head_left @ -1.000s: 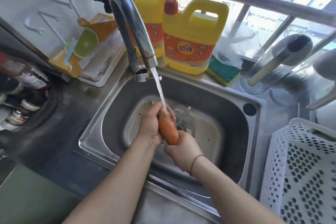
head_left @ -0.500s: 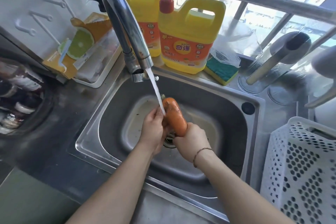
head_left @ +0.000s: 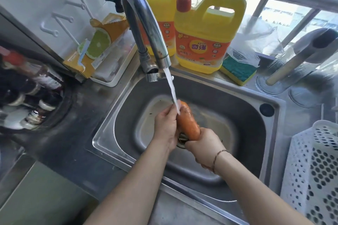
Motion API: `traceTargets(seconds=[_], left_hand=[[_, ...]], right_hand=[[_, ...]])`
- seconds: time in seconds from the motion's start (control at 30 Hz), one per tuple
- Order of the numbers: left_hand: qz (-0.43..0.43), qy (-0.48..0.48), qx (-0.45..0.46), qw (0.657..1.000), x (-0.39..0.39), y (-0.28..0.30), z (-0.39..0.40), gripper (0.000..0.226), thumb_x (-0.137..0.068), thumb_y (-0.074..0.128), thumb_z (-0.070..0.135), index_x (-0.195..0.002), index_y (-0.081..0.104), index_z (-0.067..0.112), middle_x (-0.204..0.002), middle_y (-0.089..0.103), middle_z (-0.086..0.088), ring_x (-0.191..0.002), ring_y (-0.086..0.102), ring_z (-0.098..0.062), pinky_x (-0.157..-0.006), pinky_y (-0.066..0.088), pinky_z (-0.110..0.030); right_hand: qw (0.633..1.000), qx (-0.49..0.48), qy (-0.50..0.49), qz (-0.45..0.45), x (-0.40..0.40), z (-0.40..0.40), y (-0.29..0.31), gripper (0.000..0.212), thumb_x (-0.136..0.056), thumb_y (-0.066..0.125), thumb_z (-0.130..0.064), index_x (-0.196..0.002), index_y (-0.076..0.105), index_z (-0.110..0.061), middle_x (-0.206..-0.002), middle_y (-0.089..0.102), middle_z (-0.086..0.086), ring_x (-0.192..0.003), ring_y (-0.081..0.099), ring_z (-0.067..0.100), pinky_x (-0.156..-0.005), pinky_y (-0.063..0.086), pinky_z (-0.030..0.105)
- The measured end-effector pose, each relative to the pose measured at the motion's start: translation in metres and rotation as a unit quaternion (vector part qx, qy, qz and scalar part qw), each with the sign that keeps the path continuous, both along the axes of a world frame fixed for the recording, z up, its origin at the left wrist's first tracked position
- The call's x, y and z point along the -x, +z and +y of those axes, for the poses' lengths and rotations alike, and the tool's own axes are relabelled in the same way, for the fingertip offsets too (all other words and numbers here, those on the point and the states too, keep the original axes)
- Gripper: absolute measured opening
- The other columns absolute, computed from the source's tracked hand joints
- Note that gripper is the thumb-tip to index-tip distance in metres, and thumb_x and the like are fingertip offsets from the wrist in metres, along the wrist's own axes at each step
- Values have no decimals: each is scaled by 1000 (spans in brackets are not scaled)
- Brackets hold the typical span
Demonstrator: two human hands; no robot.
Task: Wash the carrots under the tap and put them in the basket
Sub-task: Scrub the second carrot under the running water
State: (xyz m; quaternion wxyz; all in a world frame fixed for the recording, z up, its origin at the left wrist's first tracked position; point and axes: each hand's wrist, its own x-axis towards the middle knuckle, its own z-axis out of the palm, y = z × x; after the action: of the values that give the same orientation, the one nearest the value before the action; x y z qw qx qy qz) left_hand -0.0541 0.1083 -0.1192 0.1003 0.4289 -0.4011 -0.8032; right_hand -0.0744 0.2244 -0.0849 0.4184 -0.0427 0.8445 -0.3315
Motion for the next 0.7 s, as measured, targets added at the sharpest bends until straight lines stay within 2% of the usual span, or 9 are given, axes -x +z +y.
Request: traceTargets(seconds=[0.07,0.1,0.17,0.23,0.33,0.47,0.57,0.63,0.7], left_hand=[[-45,-12,123,991,3,-3,3,29,-83,69,47,-77,71,19,-87,72,-7,-88,68,-24,-89,56,-47],[-41,-28,170,984,2,-6,4,30,-83,65,50,-80,69,20,-84,71,-3,-85,68,-20,-86,56,-45],[1,-91,188,978,-4,-10,2,31,-84,60,46,-98,62,19,-89,67,1,-86,64,-14,-86,53,-39],[60,-161,136,976,-12,-18,-5,39,-84,63,41,-114,56,17,-99,65,0,-94,61,-13,-93,49,-37],[139,-176,-6,975,-20,-18,-15,40,-87,60,18,-125,50,13,-109,60,-9,-101,57,-20,-95,47,-38],[86,-91,39,991,-18,-17,-12,15,-96,61,9,-111,63,11,-97,67,-5,-90,63,-17,-77,55,-30],[20,-38,96,994,-15,-22,-8,6,-89,70,17,-94,72,14,-86,73,-2,-82,67,-18,-79,56,-41],[-27,-16,130,991,-13,-23,-6,6,-88,71,16,-82,74,17,-79,74,1,-78,67,-18,-81,57,-45],[-45,-46,143,988,-14,-25,-7,6,-88,73,19,-82,75,19,-83,74,1,-83,67,-19,-85,58,-50]], right_hand=[[1000,0,-1,10,-1,-4,-4,13,-77,62,-17,-89,60,-14,-66,57,3,-48,49,18,-44,36,23],[1000,8,-3,2,-1,-5,-4,12,-77,61,-15,-88,60,-14,-66,56,4,-48,49,19,-44,36,23],[998,33,-28,-45,-1,-3,-1,6,-79,58,-10,-84,57,-12,-59,49,5,-41,44,19,-40,33,23],[994,47,-46,-85,1,1,2,6,-80,56,-8,-83,54,-12,-57,43,7,-35,38,18,-38,30,20],[994,46,-43,-92,0,3,0,9,-81,56,-5,-88,54,-10,-58,42,7,-31,36,16,-37,30,18],[997,39,-33,-51,-4,-3,-9,15,-79,60,-7,-93,59,-11,-60,49,6,-38,44,19,-40,36,23],[999,27,-23,-30,-8,-6,-11,10,-78,61,-9,-87,59,-13,-58,50,4,-41,46,22,-41,38,25],[997,28,-33,-67,-9,-5,-11,11,-80,59,-7,-88,56,-12,-60,49,7,-40,43,21,-40,36,24],[990,37,-46,-125,-8,-1,-8,9,-82,56,-4,-88,51,-8,-58,46,7,-36,38,17,-39,32,21]])
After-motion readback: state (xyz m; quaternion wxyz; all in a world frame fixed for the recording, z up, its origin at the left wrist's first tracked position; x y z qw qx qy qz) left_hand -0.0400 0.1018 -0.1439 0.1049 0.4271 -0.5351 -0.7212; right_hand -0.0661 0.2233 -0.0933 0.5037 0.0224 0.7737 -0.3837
